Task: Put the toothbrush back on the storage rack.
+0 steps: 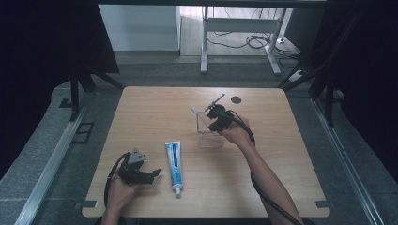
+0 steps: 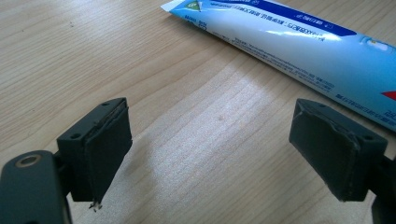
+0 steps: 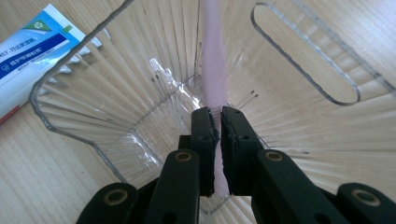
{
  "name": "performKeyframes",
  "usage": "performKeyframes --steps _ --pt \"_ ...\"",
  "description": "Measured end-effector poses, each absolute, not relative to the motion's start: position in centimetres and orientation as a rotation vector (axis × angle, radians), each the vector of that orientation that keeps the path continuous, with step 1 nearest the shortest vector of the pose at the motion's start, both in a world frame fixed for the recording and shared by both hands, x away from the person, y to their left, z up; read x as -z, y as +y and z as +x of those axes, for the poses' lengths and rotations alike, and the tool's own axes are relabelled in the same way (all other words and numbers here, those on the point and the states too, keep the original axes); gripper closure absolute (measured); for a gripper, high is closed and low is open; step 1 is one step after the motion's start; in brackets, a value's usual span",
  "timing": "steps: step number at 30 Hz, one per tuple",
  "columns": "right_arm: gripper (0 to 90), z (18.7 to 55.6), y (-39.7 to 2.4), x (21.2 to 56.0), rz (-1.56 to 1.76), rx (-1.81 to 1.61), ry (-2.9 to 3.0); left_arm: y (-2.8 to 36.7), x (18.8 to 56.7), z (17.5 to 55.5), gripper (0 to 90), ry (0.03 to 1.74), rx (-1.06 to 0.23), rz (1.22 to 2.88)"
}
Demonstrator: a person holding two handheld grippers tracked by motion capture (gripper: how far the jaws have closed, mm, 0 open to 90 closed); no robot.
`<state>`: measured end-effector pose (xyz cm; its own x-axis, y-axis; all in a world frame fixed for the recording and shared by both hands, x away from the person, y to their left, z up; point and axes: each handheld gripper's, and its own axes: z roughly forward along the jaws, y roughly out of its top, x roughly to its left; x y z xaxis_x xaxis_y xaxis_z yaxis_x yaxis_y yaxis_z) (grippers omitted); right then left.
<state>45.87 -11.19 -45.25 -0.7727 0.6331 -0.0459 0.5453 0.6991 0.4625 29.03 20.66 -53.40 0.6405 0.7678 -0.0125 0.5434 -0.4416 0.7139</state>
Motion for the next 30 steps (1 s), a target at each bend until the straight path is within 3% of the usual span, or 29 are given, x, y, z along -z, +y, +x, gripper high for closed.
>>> performKeyframes --steps 9,30 --pt "79.5 45.8 -11.1 45.3 0.944 -0.616 2.721 20.7 53.4 29.0 13.0 1.016 -0.411 2.159" --pt "36.2 43.2 -12.8 42.9 0.862 -0.866 2.62 20.4 53.4 28.9 13.0 1.002 -0.395 2.156"
